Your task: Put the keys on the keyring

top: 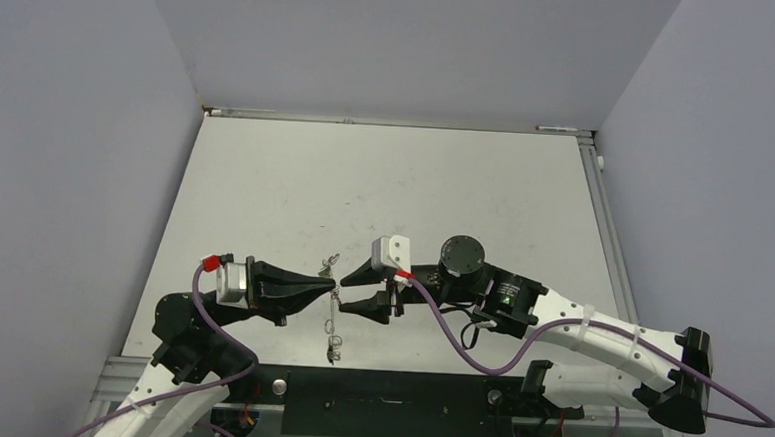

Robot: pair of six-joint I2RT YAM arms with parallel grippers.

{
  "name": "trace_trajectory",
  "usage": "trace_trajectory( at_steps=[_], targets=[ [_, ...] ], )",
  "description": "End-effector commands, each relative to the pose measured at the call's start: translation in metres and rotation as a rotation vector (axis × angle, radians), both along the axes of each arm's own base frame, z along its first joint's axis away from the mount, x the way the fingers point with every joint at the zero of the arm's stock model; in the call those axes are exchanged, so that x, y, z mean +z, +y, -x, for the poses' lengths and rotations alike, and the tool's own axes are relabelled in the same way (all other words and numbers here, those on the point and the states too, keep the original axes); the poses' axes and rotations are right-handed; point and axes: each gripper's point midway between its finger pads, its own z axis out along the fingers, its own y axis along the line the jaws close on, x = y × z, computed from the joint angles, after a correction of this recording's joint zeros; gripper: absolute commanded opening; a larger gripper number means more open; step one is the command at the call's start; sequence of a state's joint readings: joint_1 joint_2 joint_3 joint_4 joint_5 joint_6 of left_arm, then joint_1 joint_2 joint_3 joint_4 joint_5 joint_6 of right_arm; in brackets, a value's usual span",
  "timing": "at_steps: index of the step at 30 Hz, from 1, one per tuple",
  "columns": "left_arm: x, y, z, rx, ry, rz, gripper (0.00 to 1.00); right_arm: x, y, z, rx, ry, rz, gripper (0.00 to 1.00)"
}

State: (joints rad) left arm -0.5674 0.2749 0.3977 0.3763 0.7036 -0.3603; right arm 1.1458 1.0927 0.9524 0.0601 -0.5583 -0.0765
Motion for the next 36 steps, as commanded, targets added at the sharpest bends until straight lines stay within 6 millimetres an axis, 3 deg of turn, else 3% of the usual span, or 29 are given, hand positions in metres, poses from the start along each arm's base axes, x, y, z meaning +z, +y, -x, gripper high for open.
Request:
trace_trajectory(
  at_steps=[1, 12, 21, 27, 36],
  targets=[
    [0.016, 0.005, 0.003, 0.012, -0.047, 0.051, 0.00, 0.032, 0.006, 0.008, 0.066, -0.026, -0.087, 0.41],
    [0.015, 0.005, 0.003, 0.010, -0.042, 0.051, 0.00, 0.036, 0.010, 0.004, 0.066, -0.029, -0.098, 0.37],
    [0.015, 0.005, 0.002, 0.010, -0.040, 0.050, 0.00, 0.035, 0.015, 0.002, 0.070, -0.028, -0.095, 0.22],
    [0.014, 0.006, 0.002, 0.012, -0.039, 0.050, 0.00, 0.033, 0.017, 0.001, 0.071, -0.027, -0.090, 0.06],
    [0.008, 0.005, -0.004, 0.035, -0.029, 0.027, 0.00, 0.030, 0.018, -0.001, 0.088, -0.039, -0.039, 0.05]
  ],
)
